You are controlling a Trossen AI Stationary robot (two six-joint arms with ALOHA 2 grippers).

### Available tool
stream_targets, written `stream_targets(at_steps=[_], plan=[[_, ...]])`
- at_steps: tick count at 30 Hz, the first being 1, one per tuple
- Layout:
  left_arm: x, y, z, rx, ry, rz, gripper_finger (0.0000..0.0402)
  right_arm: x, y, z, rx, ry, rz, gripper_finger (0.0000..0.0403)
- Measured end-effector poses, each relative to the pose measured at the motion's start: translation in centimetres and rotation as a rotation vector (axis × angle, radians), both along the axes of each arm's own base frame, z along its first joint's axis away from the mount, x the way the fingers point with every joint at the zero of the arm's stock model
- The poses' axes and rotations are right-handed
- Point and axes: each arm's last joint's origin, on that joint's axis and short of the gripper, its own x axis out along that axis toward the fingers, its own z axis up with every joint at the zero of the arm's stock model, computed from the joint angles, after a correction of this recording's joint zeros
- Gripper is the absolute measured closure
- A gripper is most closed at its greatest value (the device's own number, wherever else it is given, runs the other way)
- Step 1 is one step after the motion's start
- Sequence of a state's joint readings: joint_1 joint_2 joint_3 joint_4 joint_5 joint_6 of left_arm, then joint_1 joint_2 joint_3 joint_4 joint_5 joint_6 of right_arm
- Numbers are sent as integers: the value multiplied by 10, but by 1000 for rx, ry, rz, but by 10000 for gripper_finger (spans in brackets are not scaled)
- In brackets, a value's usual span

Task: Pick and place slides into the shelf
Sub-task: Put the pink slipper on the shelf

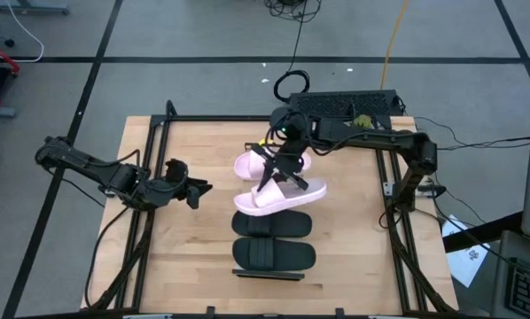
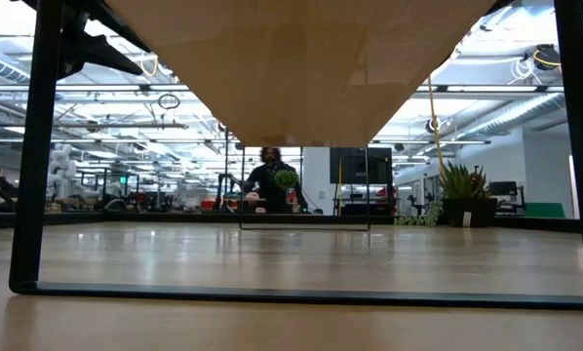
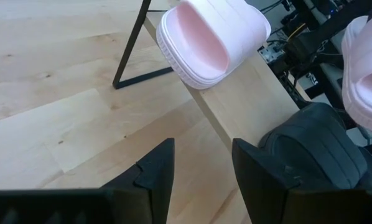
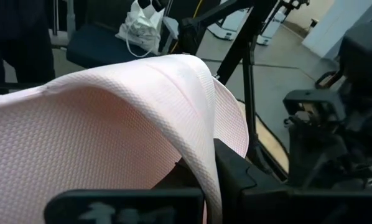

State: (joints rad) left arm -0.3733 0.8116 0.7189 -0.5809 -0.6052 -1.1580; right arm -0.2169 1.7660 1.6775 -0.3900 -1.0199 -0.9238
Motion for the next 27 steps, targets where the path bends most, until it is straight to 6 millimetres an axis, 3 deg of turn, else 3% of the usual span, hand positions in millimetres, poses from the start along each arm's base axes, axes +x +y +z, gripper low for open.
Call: stream_targets(at_steps=[7,12,27], plan=[[0,0,0,0,0,0,241,1,0,0,9,-4,-6,402],[0,0,0,-3,-2,2,241,3,0,-14,34,14,-19,402],[0,0,0,-13,-6,8,241,6,-2,-31,23,-15,-77,403]])
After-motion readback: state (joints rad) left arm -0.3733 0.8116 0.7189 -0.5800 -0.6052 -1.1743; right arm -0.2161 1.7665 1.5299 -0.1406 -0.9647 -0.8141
